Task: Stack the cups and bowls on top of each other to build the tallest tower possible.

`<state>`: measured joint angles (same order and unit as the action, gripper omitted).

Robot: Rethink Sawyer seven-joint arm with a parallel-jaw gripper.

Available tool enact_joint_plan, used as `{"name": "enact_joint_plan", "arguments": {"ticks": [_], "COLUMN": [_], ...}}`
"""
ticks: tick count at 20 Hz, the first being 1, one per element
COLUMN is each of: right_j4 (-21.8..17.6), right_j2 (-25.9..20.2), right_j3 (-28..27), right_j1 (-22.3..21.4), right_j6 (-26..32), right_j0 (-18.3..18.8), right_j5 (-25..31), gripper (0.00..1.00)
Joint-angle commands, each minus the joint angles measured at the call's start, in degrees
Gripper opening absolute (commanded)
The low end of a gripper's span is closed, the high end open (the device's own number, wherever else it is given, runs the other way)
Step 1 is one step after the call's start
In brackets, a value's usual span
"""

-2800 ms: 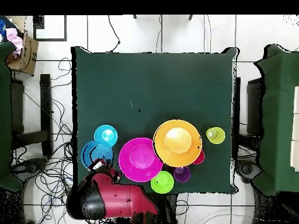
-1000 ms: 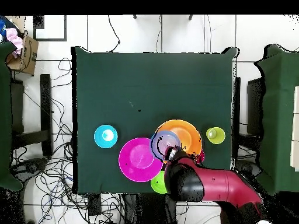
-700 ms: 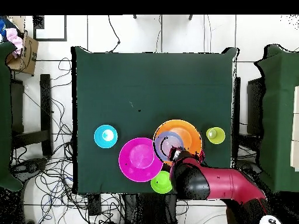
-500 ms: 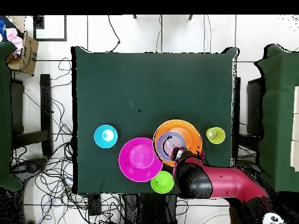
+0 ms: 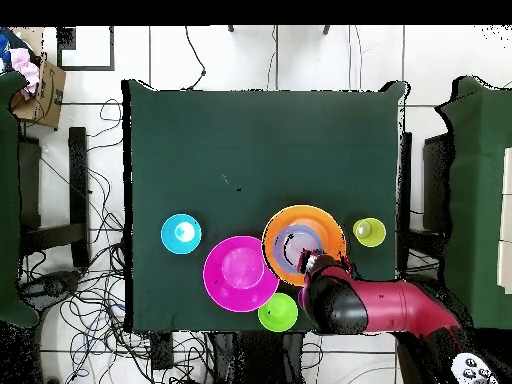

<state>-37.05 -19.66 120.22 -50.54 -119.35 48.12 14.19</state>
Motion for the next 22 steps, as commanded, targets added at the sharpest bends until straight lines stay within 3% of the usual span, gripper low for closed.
{"name": "enact_joint_plan", "arguments": {"ticks": [1, 13, 22], "right_j4": [-6.8, -11.5, -13.4], "right_j2": [-2.0, 0.2, -0.3], "right_j3": [-5.0, -9.3, -9.9], "right_j1": [4.8, 9.8, 10.0], "right_j6": [2.4, 1.6, 2.2], "right_j0": [-2.1, -2.4, -1.1], "right_j5": [-4.5, -7.2, -7.0], "gripper": [0.00, 0.00, 0.00]}}
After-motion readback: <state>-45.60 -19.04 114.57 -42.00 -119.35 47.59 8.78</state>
